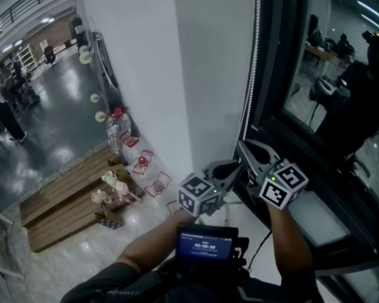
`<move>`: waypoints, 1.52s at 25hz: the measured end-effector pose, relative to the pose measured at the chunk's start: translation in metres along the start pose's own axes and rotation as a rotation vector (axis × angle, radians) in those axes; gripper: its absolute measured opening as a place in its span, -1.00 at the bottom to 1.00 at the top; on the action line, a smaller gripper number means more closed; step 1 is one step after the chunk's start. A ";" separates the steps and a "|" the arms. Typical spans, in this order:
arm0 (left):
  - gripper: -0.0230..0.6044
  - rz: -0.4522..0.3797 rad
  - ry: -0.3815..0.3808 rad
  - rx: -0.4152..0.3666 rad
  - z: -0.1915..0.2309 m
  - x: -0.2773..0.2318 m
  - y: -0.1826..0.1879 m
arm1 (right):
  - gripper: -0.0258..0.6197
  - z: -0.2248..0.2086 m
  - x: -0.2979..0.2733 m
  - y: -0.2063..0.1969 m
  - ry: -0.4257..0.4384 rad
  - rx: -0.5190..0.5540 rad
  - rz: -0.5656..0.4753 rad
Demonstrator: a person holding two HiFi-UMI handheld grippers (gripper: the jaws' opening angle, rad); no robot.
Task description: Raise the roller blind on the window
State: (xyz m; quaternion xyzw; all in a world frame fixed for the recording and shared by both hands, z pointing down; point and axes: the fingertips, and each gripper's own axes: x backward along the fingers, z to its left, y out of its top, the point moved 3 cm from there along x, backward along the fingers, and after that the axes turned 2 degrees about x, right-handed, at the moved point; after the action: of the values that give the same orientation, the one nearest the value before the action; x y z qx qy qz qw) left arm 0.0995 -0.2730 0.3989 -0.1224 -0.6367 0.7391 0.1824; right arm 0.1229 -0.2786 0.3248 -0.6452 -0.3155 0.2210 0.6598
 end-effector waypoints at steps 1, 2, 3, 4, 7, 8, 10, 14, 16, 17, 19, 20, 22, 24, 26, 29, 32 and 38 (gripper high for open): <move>-0.90 0.001 0.007 -0.003 0.000 0.001 -0.001 | -0.88 -0.002 0.001 -0.001 -0.003 -0.002 0.001; -0.90 0.013 0.014 -0.011 0.002 0.004 -0.001 | -0.89 -0.003 0.001 -0.001 -0.007 0.001 0.004; -0.86 0.033 0.019 -0.024 0.003 0.006 0.000 | -0.89 -0.005 0.002 0.000 -0.013 0.007 0.007; -0.63 0.052 0.024 -0.038 0.004 0.010 0.003 | -0.89 -0.007 0.002 0.000 -0.018 0.012 0.008; -0.50 0.029 0.035 -0.072 0.007 0.029 0.024 | -0.89 -0.008 0.005 0.000 -0.023 0.011 0.008; -0.50 0.000 0.032 -0.078 0.008 0.034 0.036 | -0.89 -0.007 0.006 0.000 -0.022 0.016 0.007; -0.50 -0.052 0.024 -0.092 0.008 0.037 0.065 | -0.89 -0.004 0.005 0.001 -0.018 0.031 0.008; -0.67 -0.126 0.006 -0.153 0.006 0.028 0.122 | -0.89 0.002 0.002 -0.001 -0.014 0.045 0.014; -0.67 -0.149 -0.009 -0.181 0.003 0.019 0.143 | -0.89 0.003 0.001 -0.001 -0.012 0.042 0.010; -0.67 -0.149 -0.018 -0.190 0.002 0.014 0.149 | -0.89 0.003 0.001 -0.001 -0.012 0.041 0.010; -0.67 -0.136 -0.042 -0.192 0.002 0.003 0.156 | -0.89 0.004 0.000 -0.001 -0.008 0.036 0.010; -0.67 -0.130 -0.058 -0.190 0.001 -0.002 0.158 | -0.89 0.006 -0.001 -0.001 -0.004 0.032 0.011; -0.68 -0.118 -0.093 -0.189 0.000 -0.007 0.157 | -0.89 0.010 -0.004 -0.002 0.006 0.030 0.014; -0.87 -0.126 -0.128 -0.166 -0.002 -0.006 0.156 | -0.89 0.013 -0.006 -0.002 0.010 0.028 0.014; -0.88 -0.145 -0.142 -0.144 -0.003 -0.004 0.155 | -0.89 0.013 -0.004 -0.003 0.006 0.017 0.010; -0.88 -0.138 -0.126 -0.180 -0.001 -0.004 0.150 | -0.89 0.013 -0.006 -0.007 0.011 0.024 0.028; -0.88 -0.101 -0.110 -0.183 0.004 -0.004 0.133 | -0.89 0.011 -0.006 -0.024 0.008 0.006 0.068; -0.88 -0.029 -0.070 -0.151 0.014 -0.004 0.085 | -0.88 0.004 -0.001 -0.070 -0.022 -0.063 0.138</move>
State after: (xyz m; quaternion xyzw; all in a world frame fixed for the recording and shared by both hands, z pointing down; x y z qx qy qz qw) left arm 0.0876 -0.2977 0.3169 -0.1006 -0.6984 0.6901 0.1607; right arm 0.1114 -0.2814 0.3935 -0.6834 -0.2843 0.2630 0.6188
